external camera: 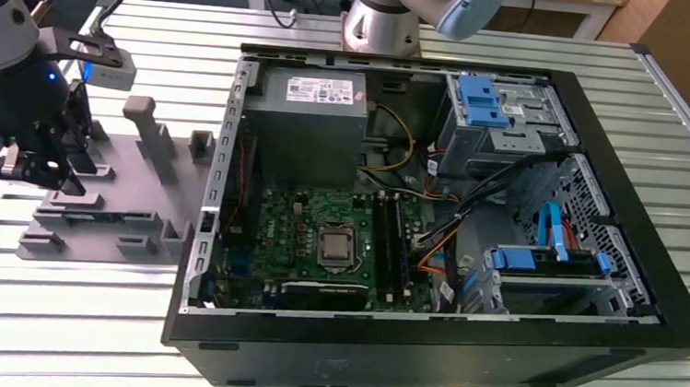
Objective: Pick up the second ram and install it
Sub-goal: 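Pick up the second ram and move it above second insertion slot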
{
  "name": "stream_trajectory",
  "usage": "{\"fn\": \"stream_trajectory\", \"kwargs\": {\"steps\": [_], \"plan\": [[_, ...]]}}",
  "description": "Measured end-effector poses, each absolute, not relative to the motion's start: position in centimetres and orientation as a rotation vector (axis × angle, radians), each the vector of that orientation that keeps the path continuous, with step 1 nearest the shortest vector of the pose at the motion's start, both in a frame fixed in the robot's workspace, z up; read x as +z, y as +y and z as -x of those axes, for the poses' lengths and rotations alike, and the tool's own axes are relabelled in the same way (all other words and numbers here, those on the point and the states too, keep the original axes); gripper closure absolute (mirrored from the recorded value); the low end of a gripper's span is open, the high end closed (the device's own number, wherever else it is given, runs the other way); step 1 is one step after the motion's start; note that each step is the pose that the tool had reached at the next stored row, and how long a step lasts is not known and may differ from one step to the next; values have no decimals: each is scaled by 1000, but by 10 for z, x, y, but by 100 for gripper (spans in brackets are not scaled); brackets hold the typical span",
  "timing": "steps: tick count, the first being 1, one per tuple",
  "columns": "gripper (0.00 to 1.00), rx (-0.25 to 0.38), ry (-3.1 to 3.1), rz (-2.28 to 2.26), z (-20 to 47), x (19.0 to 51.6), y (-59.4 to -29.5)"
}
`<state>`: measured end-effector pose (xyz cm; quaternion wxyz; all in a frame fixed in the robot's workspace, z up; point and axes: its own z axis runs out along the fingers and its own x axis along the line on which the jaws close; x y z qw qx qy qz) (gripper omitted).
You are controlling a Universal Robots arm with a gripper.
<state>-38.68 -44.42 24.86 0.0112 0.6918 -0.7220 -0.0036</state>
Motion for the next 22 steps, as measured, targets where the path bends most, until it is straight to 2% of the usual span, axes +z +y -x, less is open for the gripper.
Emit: {"fn": "stream_trajectory", "kwargs": {"steps": [1, 2, 22], "plan": [[61, -11, -2252, -2158, 387, 248, -444], [55, -11, -2252, -2158, 387, 248, -444], [55, -11, -2251, -2160, 387, 233, -450]]}}
